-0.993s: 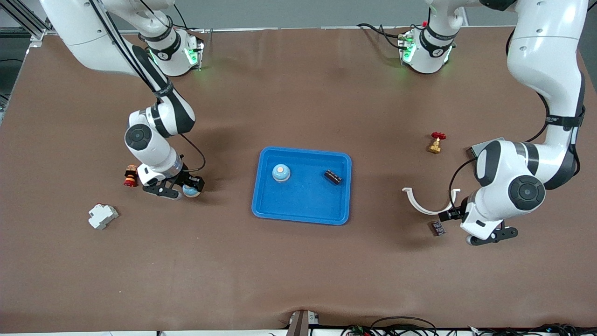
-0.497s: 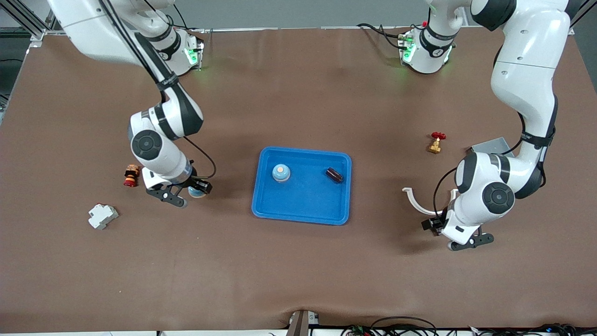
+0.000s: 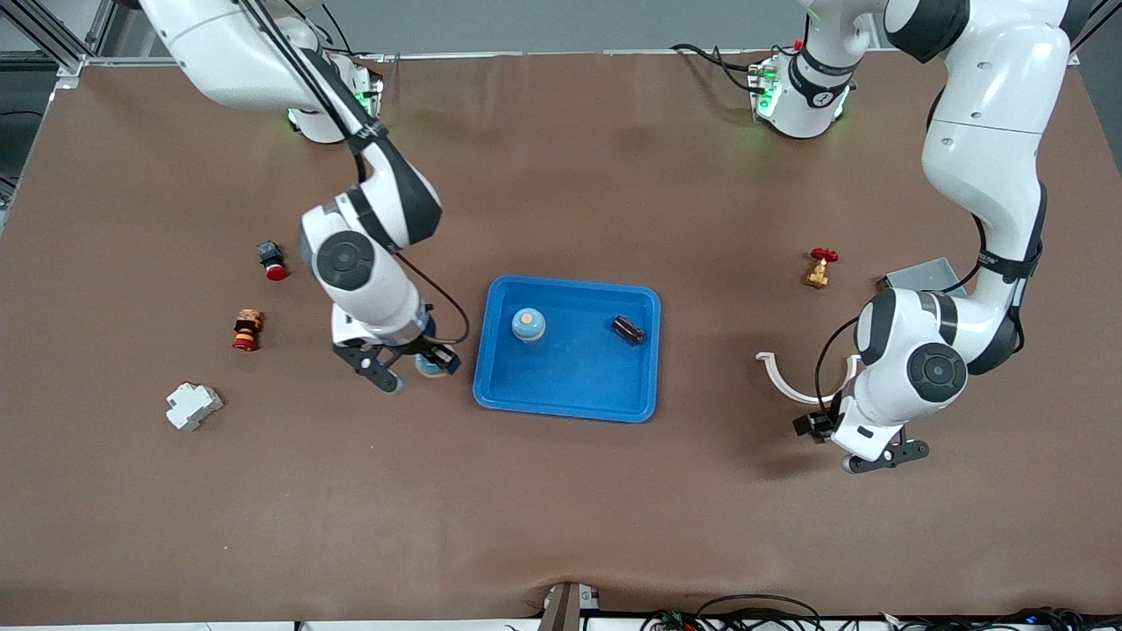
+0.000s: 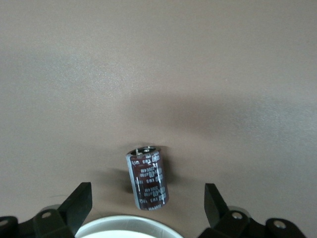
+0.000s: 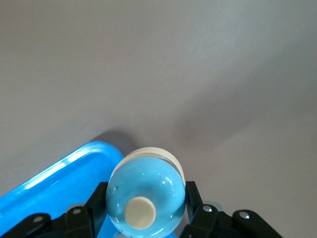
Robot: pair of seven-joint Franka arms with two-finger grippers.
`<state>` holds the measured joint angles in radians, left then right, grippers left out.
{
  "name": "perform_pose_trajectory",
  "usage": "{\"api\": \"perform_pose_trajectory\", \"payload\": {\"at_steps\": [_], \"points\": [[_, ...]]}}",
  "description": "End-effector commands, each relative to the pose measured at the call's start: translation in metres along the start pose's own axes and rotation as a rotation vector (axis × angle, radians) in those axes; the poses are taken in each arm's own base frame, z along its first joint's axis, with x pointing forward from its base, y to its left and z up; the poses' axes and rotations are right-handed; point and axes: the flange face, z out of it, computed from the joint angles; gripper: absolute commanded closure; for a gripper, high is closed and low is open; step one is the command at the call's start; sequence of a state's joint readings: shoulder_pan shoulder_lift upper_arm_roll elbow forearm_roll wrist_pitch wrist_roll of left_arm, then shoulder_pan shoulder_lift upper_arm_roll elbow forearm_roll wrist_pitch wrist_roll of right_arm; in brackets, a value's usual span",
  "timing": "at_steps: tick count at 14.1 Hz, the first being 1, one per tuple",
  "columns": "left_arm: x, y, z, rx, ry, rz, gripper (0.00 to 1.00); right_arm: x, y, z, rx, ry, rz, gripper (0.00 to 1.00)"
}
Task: Place electrolytic capacitor and blue bell in tray
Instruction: 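Grasp another bell with the right gripper while the left gripper grasps another capacitor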
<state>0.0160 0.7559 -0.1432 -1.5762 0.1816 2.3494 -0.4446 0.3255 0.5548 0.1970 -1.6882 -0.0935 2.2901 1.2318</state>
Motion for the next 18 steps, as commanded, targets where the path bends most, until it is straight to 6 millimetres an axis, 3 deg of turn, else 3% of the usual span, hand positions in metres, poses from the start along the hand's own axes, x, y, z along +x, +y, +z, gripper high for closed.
{"api": "perform_pose_trajectory", "payload": {"at_steps": [1, 5, 8, 13, 14, 16, 18], "points": [[0.009, -0.01, 0.006, -0.009, 0.015, -0.053, 0.0, -0.006, -0.05, 0.014, -0.01, 0.009, 0.087, 1.0], [0.006, -0.009, 0.014, -0.007, 0.005, -0.115, 0.0, -0.029, -0.074, 0.032, -0.014, 0.035, 0.128, 1.0], [0.006, -0.009, 0.016, -0.01, -0.001, -0.198, 0.0, -0.04, -0.078, 0.05, -0.029, 0.061, 0.135, 1.0], [0.006, -0.009, 0.016, -0.014, -0.003, -0.216, 0.0, -0.056, -0.082, 0.066, -0.019, 0.063, 0.144, 1.0], [0.006, -0.009, 0.016, -0.014, -0.003, -0.216, 0.14, -0.061, -0.084, 0.074, -0.007, 0.069, 0.146, 1.0], [0.006, -0.009, 0.016, -0.014, -0.003, -0.222, 0.55, -0.065, -0.085, 0.086, 0.002, 0.085, 0.15, 1.0], [0.005, -0.008, 0.017, -0.02, -0.007, -0.241, 0.83, -0.076, -0.086, 0.094, -0.007, 0.087, 0.137, 1.0]]}}
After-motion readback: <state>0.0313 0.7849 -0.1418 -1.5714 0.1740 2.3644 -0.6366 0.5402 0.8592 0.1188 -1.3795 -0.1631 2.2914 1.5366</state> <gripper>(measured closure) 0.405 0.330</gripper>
